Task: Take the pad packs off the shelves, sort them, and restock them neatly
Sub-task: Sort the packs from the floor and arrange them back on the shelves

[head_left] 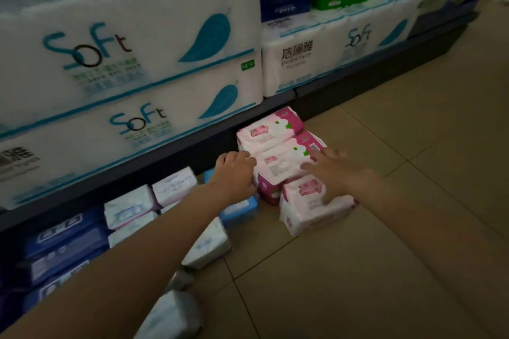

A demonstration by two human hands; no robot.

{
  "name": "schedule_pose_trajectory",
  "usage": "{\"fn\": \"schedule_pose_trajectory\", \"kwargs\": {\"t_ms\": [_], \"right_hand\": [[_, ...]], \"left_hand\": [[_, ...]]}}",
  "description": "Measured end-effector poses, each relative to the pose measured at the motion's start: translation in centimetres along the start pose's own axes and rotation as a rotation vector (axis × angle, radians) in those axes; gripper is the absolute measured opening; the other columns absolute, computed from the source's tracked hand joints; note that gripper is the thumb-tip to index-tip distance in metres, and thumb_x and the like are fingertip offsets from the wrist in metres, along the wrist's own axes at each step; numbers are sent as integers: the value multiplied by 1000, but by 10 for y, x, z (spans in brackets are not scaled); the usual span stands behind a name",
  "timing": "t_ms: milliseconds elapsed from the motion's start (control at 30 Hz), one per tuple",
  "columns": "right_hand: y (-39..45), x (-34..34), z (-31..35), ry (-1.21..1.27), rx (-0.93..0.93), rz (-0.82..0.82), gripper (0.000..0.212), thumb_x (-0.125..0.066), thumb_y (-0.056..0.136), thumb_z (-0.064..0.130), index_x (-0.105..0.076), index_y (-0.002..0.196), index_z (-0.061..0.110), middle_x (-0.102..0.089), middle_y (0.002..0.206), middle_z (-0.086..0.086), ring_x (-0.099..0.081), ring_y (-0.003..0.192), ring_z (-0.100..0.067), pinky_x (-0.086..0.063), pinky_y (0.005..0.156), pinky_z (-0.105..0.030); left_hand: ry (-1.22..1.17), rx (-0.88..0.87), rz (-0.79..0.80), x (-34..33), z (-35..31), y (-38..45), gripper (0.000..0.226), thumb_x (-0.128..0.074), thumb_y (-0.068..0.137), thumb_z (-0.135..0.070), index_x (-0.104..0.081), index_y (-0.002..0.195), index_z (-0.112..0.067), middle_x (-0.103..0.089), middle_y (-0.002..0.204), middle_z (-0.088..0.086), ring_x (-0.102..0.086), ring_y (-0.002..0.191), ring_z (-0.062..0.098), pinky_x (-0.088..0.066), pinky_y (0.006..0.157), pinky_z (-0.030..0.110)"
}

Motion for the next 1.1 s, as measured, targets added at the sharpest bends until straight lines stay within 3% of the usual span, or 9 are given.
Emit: {"fn": "schedule_pose_trajectory", "kwargs": {"t_ms": [133, 267, 367, 467, 533, 633, 767, 967, 1100], "right_hand": [[8, 97, 37, 163, -3, -160, 66, -60, 87, 40, -29, 142, 21, -29, 142, -11, -26, 131, -31, -28, 107, -41], [-1, 218, 82, 276, 86, -510, 56, -59, 88, 28, -37, 138, 17, -36, 135, -9, -34, 126, -29, -34, 103, -35], [-33, 329, 116, 383, 199, -993, 41, -53, 85, 16, -52, 126, 10, -46, 124, -10, -42, 116, -25, -38, 100, -34], [-78, 433, 147, 468, 241, -1512, 35, -42, 77, 16, -60, 105, 4, -53, 105, -15, -47, 99, -24, -39, 88, -31], [-92, 486, 169, 451, 221, -1622, 32, -45, 75, 14, -60, 100, 3, -53, 103, -16, -50, 96, -31, -41, 85, -38], [-90, 536, 196, 406, 143, -1618, 31, -52, 69, 12, -62, 98, 7, -53, 105, -16, -52, 97, -36, -44, 81, -41], [-75, 567, 199, 383, 57, -1560, 30, -59, 75, 9, -58, 105, 10, -46, 114, -12, -42, 107, -32, -36, 85, -42], [-35, 631, 131, 233, 13, -1383, 39, -51, 89, 19, -43, 127, 18, -35, 131, -5, -32, 122, -25, -31, 97, -38], [20, 663, 80, 157, -54, -1082, 53, -52, 90, 19, -32, 138, 13, -37, 138, -11, -36, 126, -31, -33, 100, -41]], "left_hand": [[95, 11, -52, 62, 56, -23, 46, -48, 89, -23, -39, 133, -12, -38, 135, 9, -45, 120, 30, -35, 98, 39], [63, 13, -395, 167, 134, -65, 38, -48, 83, -15, -53, 121, -9, -53, 122, 11, -57, 107, 31, -46, 86, 38], [57, -68, -735, 259, 187, -128, 36, -39, 72, -23, -64, 96, -13, -65, 88, 5, -66, 68, 22, -47, 58, 28], [119, -75, -879, 335, 236, -195, 35, -40, 73, -22, -60, 100, -12, -63, 86, 5, -63, 67, 24, -39, 64, 28], [163, -67, -941, 374, 267, -234, 37, -40, 73, -24, -57, 103, -11, -61, 88, 6, -63, 70, 26, -42, 68, 32], [80, 21, -1069, 418, 309, -265, 28, -49, 79, -18, -56, 104, -10, -60, 94, 3, -62, 79, 23, -49, 69, 35], [-57, 148, -1167, 452, 339, -242, 24, -55, 86, -10, -53, 110, -12, -55, 100, -2, -56, 88, 16, -43, 75, 29], [-28, 278, -1072, 484, 341, -140, 32, -55, 91, -24, -46, 121, -17, -54, 115, -1, -54, 102, 17, -45, 90, 34], [84, 471, -864, 494, 358, -69, 44, -50, 92, -32, -37, 132, -17, -49, 129, 3, -47, 117, 23, -37, 98, 38]]}}
Point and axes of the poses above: each hand's wrist, its own y-axis towards the middle knuckle, its own x-axis out of the back of the hand, z = x × y, the point moved 5 cm from there along y, towards the middle knuckle
